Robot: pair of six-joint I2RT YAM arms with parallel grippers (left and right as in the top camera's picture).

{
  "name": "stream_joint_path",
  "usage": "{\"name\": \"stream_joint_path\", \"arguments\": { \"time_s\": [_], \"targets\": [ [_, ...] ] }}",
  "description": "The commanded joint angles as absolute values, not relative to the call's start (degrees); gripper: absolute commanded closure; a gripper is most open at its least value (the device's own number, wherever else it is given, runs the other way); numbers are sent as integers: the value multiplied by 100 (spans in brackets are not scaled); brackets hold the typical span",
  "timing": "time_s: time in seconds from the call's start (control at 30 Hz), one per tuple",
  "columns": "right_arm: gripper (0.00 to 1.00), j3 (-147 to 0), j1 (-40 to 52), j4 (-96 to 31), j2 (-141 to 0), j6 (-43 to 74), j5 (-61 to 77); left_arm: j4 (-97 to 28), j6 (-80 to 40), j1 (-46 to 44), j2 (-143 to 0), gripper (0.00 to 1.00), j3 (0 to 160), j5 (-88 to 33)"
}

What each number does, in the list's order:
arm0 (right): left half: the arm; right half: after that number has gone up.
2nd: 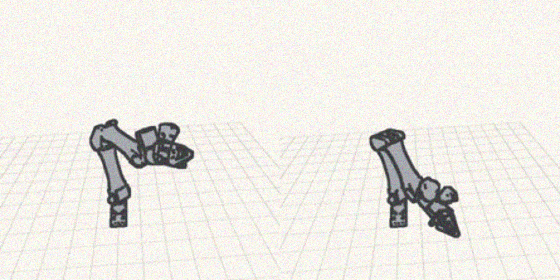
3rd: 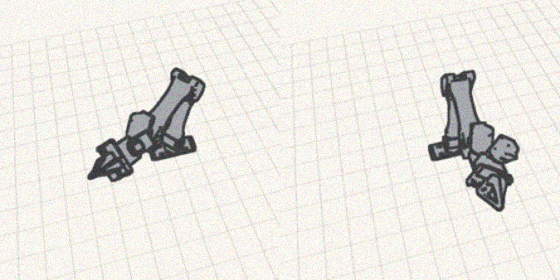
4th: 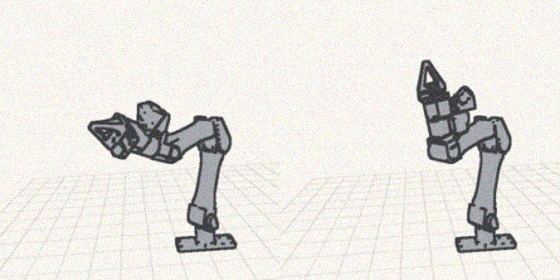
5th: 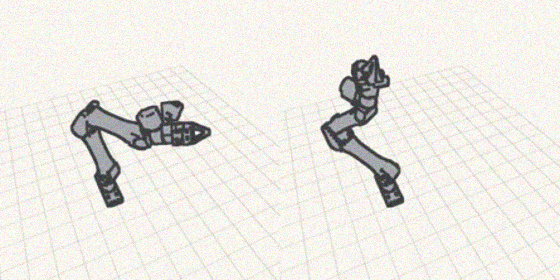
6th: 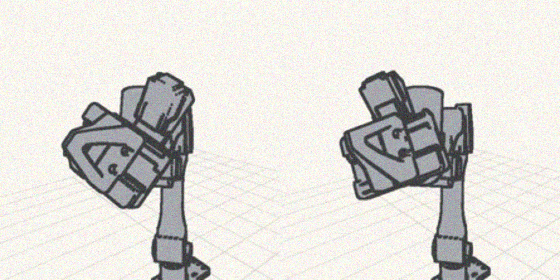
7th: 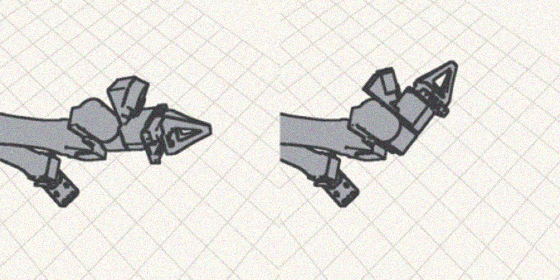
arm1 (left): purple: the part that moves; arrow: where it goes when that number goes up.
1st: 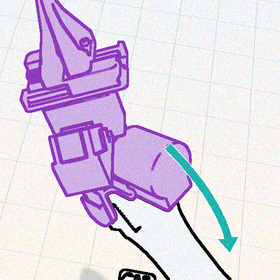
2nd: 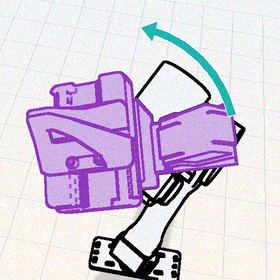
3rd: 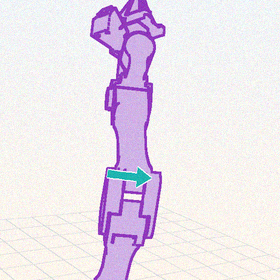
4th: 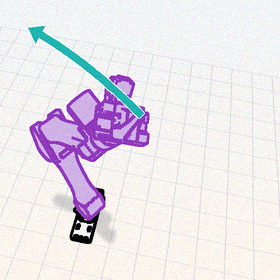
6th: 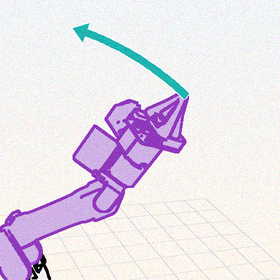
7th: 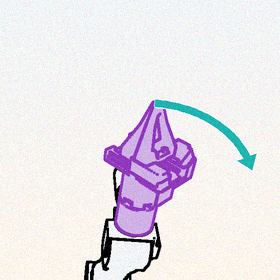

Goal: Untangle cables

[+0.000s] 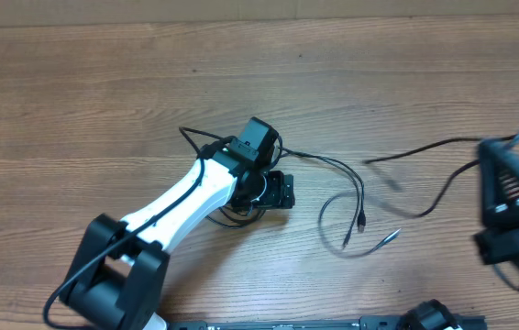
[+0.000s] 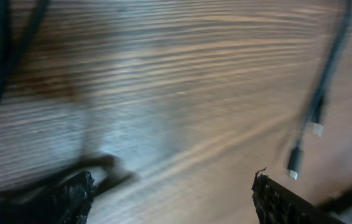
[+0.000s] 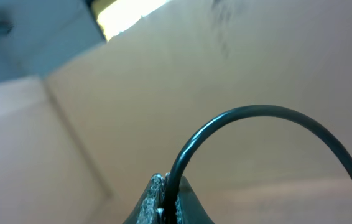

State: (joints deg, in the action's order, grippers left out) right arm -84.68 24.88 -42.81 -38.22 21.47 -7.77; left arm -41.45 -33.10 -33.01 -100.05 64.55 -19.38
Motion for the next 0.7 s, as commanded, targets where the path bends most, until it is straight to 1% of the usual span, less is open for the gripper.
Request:
{"name": "stream_joint_path", "arguments": {
  "time_s": [0.0, 0.1, 0.17, 0.23, 0.33, 0.4, 0.47, 0.57, 0.67],
  "targets": [
    [96, -9153, 2499, -4082, -4145, 1601, -2102, -4130, -3496, -3308, -10390, 16, 6536, -1610],
    [96, -9334, 2499, -3743, -4348, 1055, -3352, -4139, -3496, -3308, -10621, 10, 6536, -1619],
    [96, -9334, 2499, -3446, -4497, 661, -4388, -4152, -3496, -3308, -10755, 6, 6536, -1653],
    [96, -9332, 2499, -3122, -4700, 322, -5485, -4147, -3496, -3308, -10831, 0, 6536, -1653],
    [96, -9332, 2497, -2460, -5096, -215, -6816, -4128, -3496, -3308, -10868, 0, 6536, -1649],
    [96, -9332, 2394, -1962, -5417, -668, -7164, -4125, -3494, -3308, -10868, 0, 6536, -1649],
    [96, -9332, 2128, -1586, -5712, -932, -7196, -4130, -3494, -3308, -10868, 0, 6536, -1649],
    [96, -9332, 1406, -1267, -6158, -1061, -7194, -4128, -3492, -3304, -10868, 0, 6536, -1643],
    [96, -9332, 519, -1253, -6573, -1063, -7194, -4130, -3487, -3304, -10868, 0, 6536, -1625]
  ]
}}
